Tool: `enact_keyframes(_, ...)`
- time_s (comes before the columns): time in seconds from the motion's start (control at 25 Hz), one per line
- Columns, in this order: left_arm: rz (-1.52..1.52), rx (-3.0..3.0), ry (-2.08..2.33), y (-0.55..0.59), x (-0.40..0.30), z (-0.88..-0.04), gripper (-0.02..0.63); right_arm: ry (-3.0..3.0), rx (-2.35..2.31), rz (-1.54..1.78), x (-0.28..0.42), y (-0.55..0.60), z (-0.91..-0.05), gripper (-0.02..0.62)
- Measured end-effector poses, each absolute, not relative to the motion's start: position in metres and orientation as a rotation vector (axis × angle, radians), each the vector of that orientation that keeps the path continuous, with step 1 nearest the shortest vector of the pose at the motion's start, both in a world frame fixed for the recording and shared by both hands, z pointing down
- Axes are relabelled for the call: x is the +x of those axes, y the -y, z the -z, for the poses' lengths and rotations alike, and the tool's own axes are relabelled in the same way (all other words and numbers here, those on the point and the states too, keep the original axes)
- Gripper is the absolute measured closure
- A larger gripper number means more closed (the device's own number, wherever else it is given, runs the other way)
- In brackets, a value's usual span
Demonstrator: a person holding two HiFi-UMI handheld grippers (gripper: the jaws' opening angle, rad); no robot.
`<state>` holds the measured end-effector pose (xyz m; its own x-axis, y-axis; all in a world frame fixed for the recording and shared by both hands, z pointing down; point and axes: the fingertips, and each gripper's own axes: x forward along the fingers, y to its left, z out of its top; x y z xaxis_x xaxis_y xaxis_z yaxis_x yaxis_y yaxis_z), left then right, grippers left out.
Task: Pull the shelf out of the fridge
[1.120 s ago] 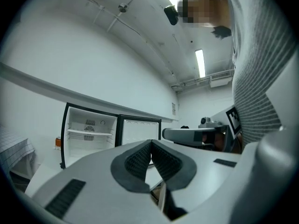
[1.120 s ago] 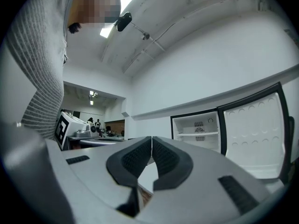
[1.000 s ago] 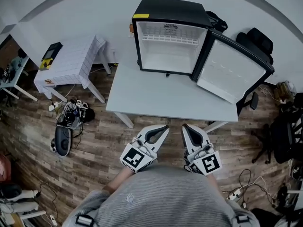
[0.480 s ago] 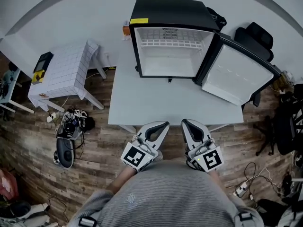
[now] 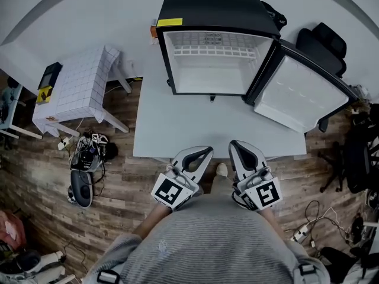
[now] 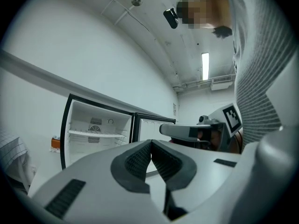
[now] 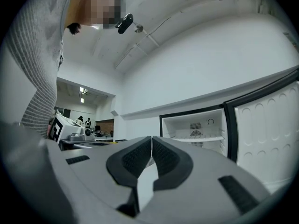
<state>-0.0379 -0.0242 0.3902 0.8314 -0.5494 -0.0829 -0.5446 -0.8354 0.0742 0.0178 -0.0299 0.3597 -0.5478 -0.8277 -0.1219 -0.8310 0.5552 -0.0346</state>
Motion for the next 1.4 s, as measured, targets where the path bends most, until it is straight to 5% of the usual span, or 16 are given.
enact_keyframes(1.4,0.027,2.927,1.042,0.198,0.015,-0.392,0.595,-2.747,-1.293,-0.074,0.059,0.201,-0.358,0.581)
